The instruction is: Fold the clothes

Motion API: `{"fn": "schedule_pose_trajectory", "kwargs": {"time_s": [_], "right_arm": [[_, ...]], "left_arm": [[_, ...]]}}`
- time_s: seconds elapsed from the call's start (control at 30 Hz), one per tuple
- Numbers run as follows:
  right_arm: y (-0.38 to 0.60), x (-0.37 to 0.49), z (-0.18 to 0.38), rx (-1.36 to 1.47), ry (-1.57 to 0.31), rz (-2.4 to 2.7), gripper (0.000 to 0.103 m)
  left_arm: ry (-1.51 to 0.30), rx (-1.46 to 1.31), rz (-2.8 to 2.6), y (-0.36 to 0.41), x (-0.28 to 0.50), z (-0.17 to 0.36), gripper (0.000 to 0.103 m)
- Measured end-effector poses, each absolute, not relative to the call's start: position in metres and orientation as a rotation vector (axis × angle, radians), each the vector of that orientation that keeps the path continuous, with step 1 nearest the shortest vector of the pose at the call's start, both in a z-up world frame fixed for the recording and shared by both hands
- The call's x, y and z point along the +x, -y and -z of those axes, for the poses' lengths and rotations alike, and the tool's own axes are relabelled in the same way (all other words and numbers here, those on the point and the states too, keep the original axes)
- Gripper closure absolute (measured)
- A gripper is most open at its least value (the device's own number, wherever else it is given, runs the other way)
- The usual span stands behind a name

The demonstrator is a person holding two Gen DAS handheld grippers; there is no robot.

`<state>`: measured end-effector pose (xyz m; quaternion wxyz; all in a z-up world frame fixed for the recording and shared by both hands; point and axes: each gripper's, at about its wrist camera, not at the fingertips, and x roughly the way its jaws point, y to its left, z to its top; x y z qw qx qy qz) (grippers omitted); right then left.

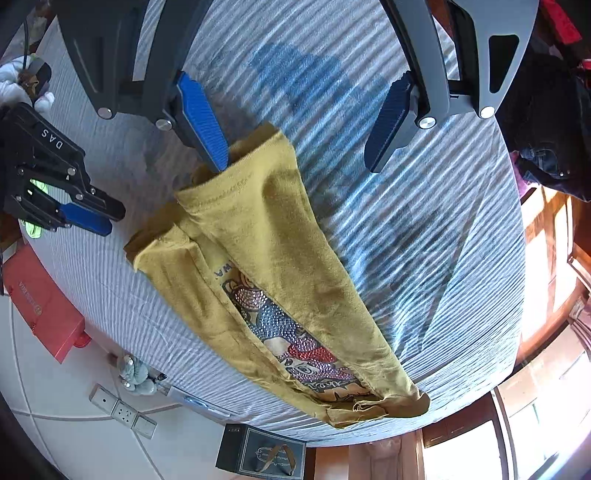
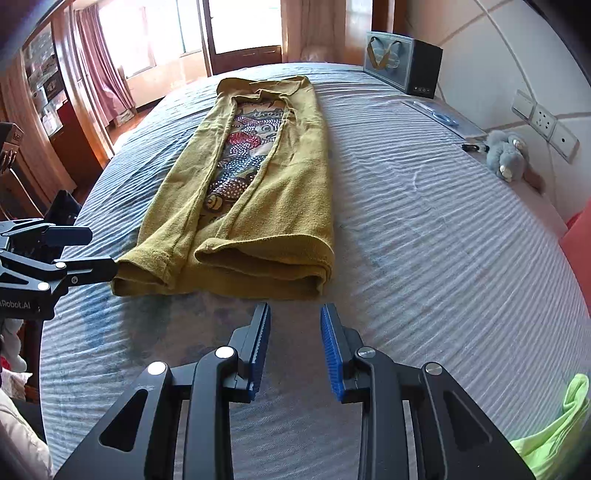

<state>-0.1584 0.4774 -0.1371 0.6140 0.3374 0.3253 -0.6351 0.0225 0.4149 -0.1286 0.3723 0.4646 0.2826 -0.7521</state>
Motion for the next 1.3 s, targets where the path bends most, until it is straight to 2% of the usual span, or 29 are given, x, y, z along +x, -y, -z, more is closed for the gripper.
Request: {"fn": "schedule_pose_trajectory", "kwargs": {"time_s": [0.1,0.17,0.23,0.6,0.67,0.7,0.73,0.77,0.9,1.0,1.1,1.3], "right_arm": [[-0.473,-0.159,0.135,0.734,-0.793,1.430,0.075],[-0.469,-0.162,0.136,0.721,-0.816,1.403,0.072],[-0.464,-0.166,0.139,0.712,-0.836,1.384,0.064],[-0.443,-0.180,0.155,0.709,-0.828,1.310,0.064],[-0.442,-0.180,0.157,0.701,-0.821,1.306,0.064],[-0.441,-0.181,0.158,0.715,-0.805,1.298,0.067],[-0.441,-0.181,0.158,0.728,-0.789,1.291,0.076],[-0.441,-0.181,0.159,0.733,-0.781,1.284,0.078],[-0.443,-0.181,0.160,0.735,-0.763,1.274,0.081],[-0.445,-0.185,0.161,0.757,-0.729,1.281,0.086],[-0.446,-0.186,0.155,0.769,-0.706,1.304,0.092],[-0.442,-0.180,0.122,0.713,-0.666,1.379,0.092]], "left_arm": [[-0.759,1.211,1.873,-0.418,0.019,0.140,0.025],[-0.765,1.211,1.850,-0.418,0.015,0.145,0.025],[-0.764,1.195,1.840,-0.416,0.012,0.147,0.026],[-0.711,1.193,1.822,-0.408,0.000,0.159,0.028],[-0.704,1.199,1.842,-0.409,-0.001,0.158,0.034],[-0.701,1.205,1.854,-0.410,-0.002,0.158,0.040],[-0.697,1.208,1.866,-0.411,-0.003,0.158,0.045],[-0.692,1.210,1.879,-0.412,-0.003,0.158,0.051],[-0.673,1.214,1.932,-0.416,-0.006,0.158,0.079],[-0.691,1.210,1.952,-0.415,-0.002,0.159,0.091],[-0.709,1.196,1.981,-0.410,0.002,0.150,0.094],[-0.631,1.162,2.077,-0.402,0.010,0.115,0.094]]}}
